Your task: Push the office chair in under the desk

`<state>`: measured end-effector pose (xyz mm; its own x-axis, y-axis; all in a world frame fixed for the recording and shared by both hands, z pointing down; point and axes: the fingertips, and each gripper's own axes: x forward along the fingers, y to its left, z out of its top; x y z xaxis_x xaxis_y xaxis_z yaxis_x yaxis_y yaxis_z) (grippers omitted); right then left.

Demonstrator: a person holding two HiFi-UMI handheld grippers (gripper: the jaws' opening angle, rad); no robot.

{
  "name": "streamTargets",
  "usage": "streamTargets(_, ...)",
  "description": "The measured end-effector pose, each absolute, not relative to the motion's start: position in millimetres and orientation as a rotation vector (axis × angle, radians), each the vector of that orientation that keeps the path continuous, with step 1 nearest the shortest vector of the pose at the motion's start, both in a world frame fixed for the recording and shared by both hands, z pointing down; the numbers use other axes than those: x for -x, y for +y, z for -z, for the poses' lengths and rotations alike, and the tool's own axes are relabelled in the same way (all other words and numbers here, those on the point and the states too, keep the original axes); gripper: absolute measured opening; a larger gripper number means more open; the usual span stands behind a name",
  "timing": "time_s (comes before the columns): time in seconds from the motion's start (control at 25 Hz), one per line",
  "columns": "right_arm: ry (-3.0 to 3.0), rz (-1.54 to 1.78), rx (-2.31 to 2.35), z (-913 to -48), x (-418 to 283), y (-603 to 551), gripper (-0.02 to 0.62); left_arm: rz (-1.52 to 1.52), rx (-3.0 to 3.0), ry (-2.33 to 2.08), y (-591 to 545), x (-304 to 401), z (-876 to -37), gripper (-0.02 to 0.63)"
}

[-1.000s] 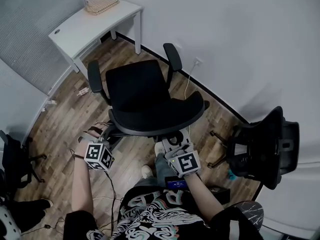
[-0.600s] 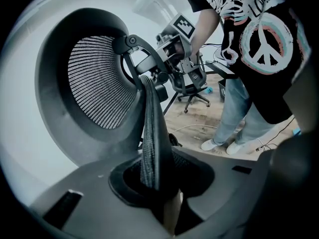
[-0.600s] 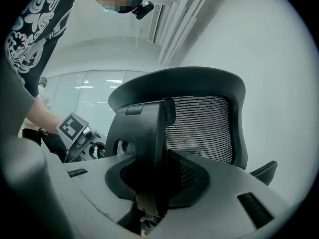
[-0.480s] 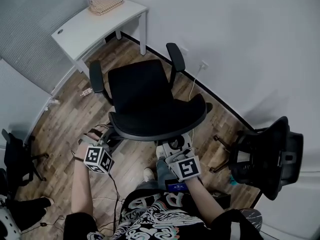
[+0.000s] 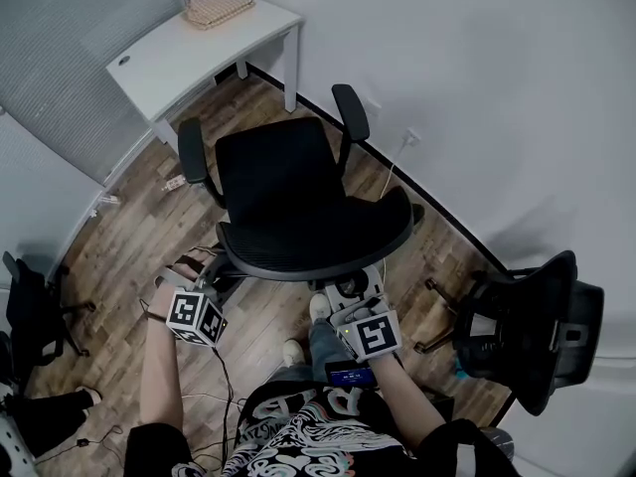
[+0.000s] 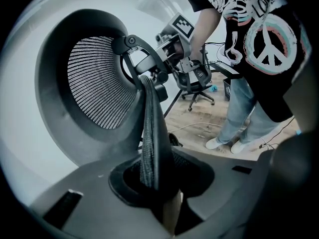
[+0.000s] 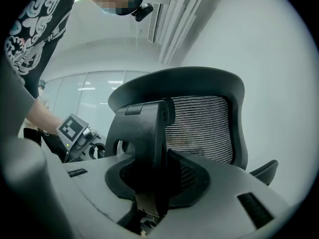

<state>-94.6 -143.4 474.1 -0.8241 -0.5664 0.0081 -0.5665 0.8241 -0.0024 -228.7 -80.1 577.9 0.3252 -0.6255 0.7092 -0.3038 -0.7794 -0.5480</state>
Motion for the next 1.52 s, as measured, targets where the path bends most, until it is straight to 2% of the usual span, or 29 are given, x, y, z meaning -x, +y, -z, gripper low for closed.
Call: streamTargets(1.52,-3.071,-0.012,-0.791,-472,127,-229,0.118,1.465,2.284,0.947,-156,257,-578,0.127)
